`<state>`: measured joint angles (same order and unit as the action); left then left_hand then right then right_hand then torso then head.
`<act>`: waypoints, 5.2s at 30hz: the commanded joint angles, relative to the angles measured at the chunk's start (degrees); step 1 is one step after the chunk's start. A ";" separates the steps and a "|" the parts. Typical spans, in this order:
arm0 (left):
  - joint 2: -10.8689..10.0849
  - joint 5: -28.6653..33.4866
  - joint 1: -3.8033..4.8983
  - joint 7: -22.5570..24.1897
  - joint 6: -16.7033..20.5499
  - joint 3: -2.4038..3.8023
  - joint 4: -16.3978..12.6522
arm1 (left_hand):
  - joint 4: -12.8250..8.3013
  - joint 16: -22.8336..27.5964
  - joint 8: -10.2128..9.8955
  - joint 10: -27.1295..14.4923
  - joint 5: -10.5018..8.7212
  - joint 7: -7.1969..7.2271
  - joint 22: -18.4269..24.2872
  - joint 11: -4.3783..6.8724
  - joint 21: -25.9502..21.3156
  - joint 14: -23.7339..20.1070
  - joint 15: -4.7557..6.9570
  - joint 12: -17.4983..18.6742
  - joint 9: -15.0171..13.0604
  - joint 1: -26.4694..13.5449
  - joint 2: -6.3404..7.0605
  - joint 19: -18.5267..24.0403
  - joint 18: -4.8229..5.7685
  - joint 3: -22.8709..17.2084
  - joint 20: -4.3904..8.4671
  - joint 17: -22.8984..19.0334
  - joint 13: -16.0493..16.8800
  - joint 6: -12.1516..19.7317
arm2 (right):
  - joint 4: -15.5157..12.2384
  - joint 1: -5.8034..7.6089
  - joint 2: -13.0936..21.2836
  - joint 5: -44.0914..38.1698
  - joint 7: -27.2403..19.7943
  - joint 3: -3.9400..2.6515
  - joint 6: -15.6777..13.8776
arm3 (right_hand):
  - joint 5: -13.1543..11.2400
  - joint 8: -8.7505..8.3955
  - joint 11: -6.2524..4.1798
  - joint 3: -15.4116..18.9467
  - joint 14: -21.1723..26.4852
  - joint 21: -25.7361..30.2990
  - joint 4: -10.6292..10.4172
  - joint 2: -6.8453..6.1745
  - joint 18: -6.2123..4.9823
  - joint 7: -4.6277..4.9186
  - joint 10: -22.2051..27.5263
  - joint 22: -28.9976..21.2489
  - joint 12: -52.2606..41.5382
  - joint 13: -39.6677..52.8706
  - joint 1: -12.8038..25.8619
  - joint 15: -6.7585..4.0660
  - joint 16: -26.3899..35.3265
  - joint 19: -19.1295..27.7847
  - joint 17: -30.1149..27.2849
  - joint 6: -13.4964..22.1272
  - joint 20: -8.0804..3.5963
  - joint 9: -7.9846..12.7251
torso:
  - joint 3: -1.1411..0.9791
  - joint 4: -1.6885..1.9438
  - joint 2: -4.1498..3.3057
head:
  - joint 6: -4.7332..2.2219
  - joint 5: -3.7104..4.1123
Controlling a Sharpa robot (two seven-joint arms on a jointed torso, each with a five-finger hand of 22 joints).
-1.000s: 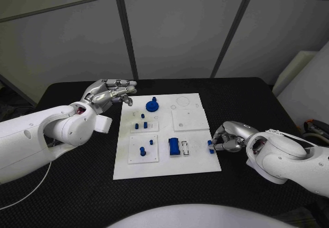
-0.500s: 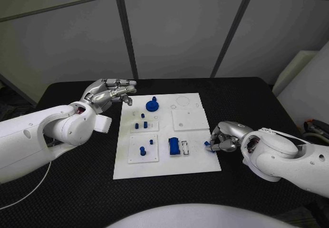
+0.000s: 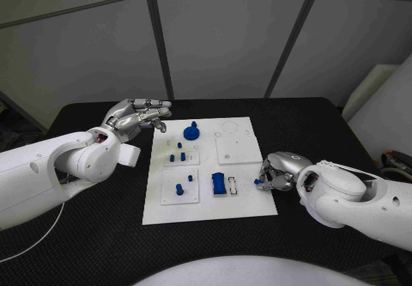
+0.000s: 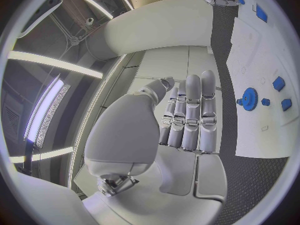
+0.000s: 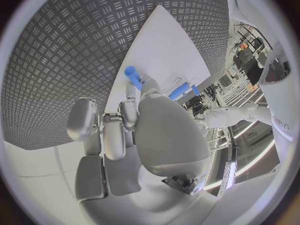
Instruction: Assemble the parts on the task board
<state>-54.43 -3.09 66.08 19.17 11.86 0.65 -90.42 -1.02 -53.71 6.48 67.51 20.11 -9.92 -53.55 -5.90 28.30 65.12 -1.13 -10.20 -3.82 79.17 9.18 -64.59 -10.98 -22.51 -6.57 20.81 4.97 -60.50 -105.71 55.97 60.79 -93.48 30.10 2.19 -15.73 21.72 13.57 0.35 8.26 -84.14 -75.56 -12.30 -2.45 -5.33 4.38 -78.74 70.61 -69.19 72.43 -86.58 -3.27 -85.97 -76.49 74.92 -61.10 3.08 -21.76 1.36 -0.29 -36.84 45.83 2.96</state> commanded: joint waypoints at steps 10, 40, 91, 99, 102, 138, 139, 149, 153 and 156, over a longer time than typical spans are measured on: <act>-0.13 0.07 0.06 0.32 -0.59 0.03 -0.23 | -0.11 0.30 -0.38 -0.46 -0.18 -0.33 0.07 0.07 -0.05 0.29 0.08 -0.40 0.01 0.05 -0.49 -0.43 0.54 0.06 0.09 -0.06 -0.04 0.10 | -0.86 -0.67 -0.19 -2.68 3.56 0.49 3.55 | 4.78 -0.24 -0.68 -4.34 -4.15 0.07 -0.11 0.41 0.70 -0.24 -0.11 0.42 0.53 -0.16 -2.57 -0.52 0.02 -0.18 6.64 -1.64 -0.29 -0.04 | 0.01 -0.03 0.06 | -0.27 -0.02; -0.15 0.07 0.06 0.36 -0.62 0.04 -0.37 | -0.11 0.30 -0.38 -0.46 -0.18 -0.33 0.07 0.07 -0.05 0.29 0.08 -0.40 0.01 0.05 -0.49 -0.43 0.54 0.06 0.09 -0.06 -0.04 0.10 | -3.75 -0.53 -3.13 7.99 4.04 0.36 -11.38 | 9.04 0.21 -1.25 -8.42 -4.58 -1.41 -4.25 -2.14 1.15 -0.99 -2.02 2.43 -1.87 1.99 1.61 -1.06 -0.96 -1.66 8.65 -2.51 -0.80 -1.04 | -0.02 0.03 -0.14 | -0.62 -0.42; -0.35 0.07 0.08 -0.50 -1.93 0.04 -0.69 | -0.21 0.33 -0.39 -0.56 -0.17 -0.34 0.06 0.06 -0.05 0.27 0.09 -0.48 0.01 0.13 -0.51 -0.42 0.54 0.05 0.10 -0.12 -0.05 0.11 | -0.01 -0.51 -8.61 12.00 4.00 0.34 -8.24 | 5.00 2.70 -1.78 -4.40 -4.73 -1.72 -4.45 -0.81 1.27 -1.80 -3.75 3.17 -3.98 4.32 20.92 -1.47 -1.39 -2.06 9.56 -3.50 -1.19 -4.94 | -0.02 -0.01 -0.07 | -0.11 -0.83; -0.38 0.07 0.08 -0.65 -2.04 0.04 -0.66 | -0.21 0.33 -0.39 -0.56 -0.17 -0.34 0.06 0.06 -0.05 0.27 0.09 -0.48 0.01 0.13 -0.51 -0.42 0.54 0.05 0.10 -0.12 -0.05 0.11 | -0.08 -0.51 -8.55 11.77 3.75 0.34 -8.28 | 2.61 2.86 -1.79 -3.25 -4.74 -1.70 -4.43 -0.55 1.27 -1.83 -3.80 3.19 -4.07 4.48 21.81 -1.48 -1.38 -2.06 9.58 -3.40 -1.18 -5.33 | -0.01 -0.05 -0.08 | -0.09 -0.89; -0.40 0.07 0.08 -0.71 -2.06 0.04 -0.68 | -0.21 0.33 -0.39 -0.56 -0.17 -0.34 0.06 0.06 -0.05 0.27 0.09 -0.48 0.01 0.13 -0.51 -0.42 0.54 0.05 0.10 -0.12 -0.05 0.12 | -0.29 -0.51 -8.34 11.69 3.52 0.34 -8.15 | 2.52 2.89 -1.81 -3.17 -4.73 -1.66 -4.32 -0.55 1.25 -1.85 -3.76 3.15 -4.01 4.45 21.54 -1.48 -1.38 -2.02 9.57 -3.36 -1.18 -5.40 | -0.03 -0.03 -0.09 | -0.04 -0.86; -0.26 0.07 0.06 -0.54 -1.90 0.03 -0.50 | -0.21 0.35 -0.45 -0.69 -0.17 -0.39 0.06 0.01 -0.05 0.24 0.06 -0.49 0.02 0.09 -0.52 -0.40 0.55 0.06 0.09 -0.16 -0.07 0.21 | -0.71 -0.55 -5.92 12.28 -4.62 0.36 -12.21 | -5.63 3.17 -1.63 -1.35 -4.66 -1.09 -2.81 -0.95 1.14 -1.59 -3.37 2.83 -3.23 4.46 10.73 -1.35 -1.15 -1.63 9.26 -2.29 -1.10 -7.02 | 0.00 -0.05 0.04 | -0.60 -0.99; -0.25 0.07 0.06 -0.48 -1.84 0.03 -0.48 | -0.21 0.35 -0.45 -0.69 -0.17 -0.39 0.06 0.01 -0.05 0.24 0.06 -0.49 0.02 0.09 -0.52 -0.40 0.55 0.06 0.09 -0.16 -0.07 0.21 | -0.84 -0.55 -5.62 13.23 -5.82 0.36 -13.27 | -4.93 3.04 -1.56 -1.07 -4.62 -0.93 -3.02 -1.12 1.10 -1.50 -3.26 2.65 -3.05 4.35 10.81 -1.31 -1.05 -1.48 9.07 -2.08 -1.07 -7.00 | 0.04 -0.01 0.03 | -0.62 -0.95; 0.86 0.38 0.06 0.83 0.34 0.00 1.29 | 0.10 2.74 -0.52 -1.08 -0.20 -0.44 0.88 -0.20 -1.91 -3.23 -0.52 -0.94 0.01 -0.65 -0.17 2.54 0.72 0.54 -0.39 -1.46 -0.09 0.32 | 4.72 0.47 -5.65 38.91 -29.44 -1.88 -17.30 | -2.78 -2.24 1.44 0.22 1.94 21.20 -3.09 -0.12 -4.11 1.95 13.54 -21.26 25.88 -16.50 6.61 1.17 13.93 16.70 -12.83 4.91 1.04 -4.67 | 0.28 -0.01 0.74 | -2.31 -0.80; 2.20 1.88 0.06 1.92 2.26 -0.01 3.75 | 0.38 8.69 -0.65 -2.04 -0.22 -0.83 3.00 -0.75 -5.61 -7.15 -1.49 -0.92 0.04 -0.86 -0.19 7.32 0.92 0.48 -1.21 -4.66 -0.42 0.63 | 11.29 2.01 -8.50 56.44 -38.99 -2.23 -12.65 | -5.14 -4.81 4.25 -2.52 17.03 34.03 -2.12 2.56 -4.36 4.45 23.33 -30.56 41.58 -28.83 -0.69 4.04 41.79 25.86 -39.93 7.67 3.23 -2.63 | 0.43 -0.34 1.65 | -3.52 -0.80; 3.36 2.76 0.05 3.08 3.19 -0.01 5.96 | 1.32 16.43 -1.14 -3.83 -0.17 -1.21 6.20 -1.39 -10.01 -10.06 -3.22 -0.12 0.10 -1.85 0.09 11.53 1.33 0.55 -2.58 -8.52 -1.18 1.71 | 16.05 2.89 -10.77 65.16 -44.10 -2.51 -9.98 | -6.67 -6.28 6.56 -4.77 23.99 41.64 -2.23 2.64 -3.44 6.11 23.34 -35.02 50.97 -39.43 -4.90 6.73 52.86 31.50 -45.77 8.05 5.34 -0.31 | 0.43 -0.48 2.06 | -4.41 -0.81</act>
<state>-51.30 -2.09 66.05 19.60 12.76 0.59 -84.97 0.11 -37.91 5.48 63.89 20.11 -11.17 -47.53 -7.23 18.60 55.50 -4.19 -10.47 -3.82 77.85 9.28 -53.43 -10.95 -21.90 -9.03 12.61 3.88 -59.00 -90.59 58.67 50.28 -46.03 -1.96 -0.32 -29.33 15.31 7.49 6.45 3.86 -61.41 -35.27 -14.47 0.19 -9.83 10.12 -55.26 36.39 -19.79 34.86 -90.83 2.98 -35.12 -45.98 30.29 -53.01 8.08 -22.47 1.72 -0.54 -35.38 41.88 2.19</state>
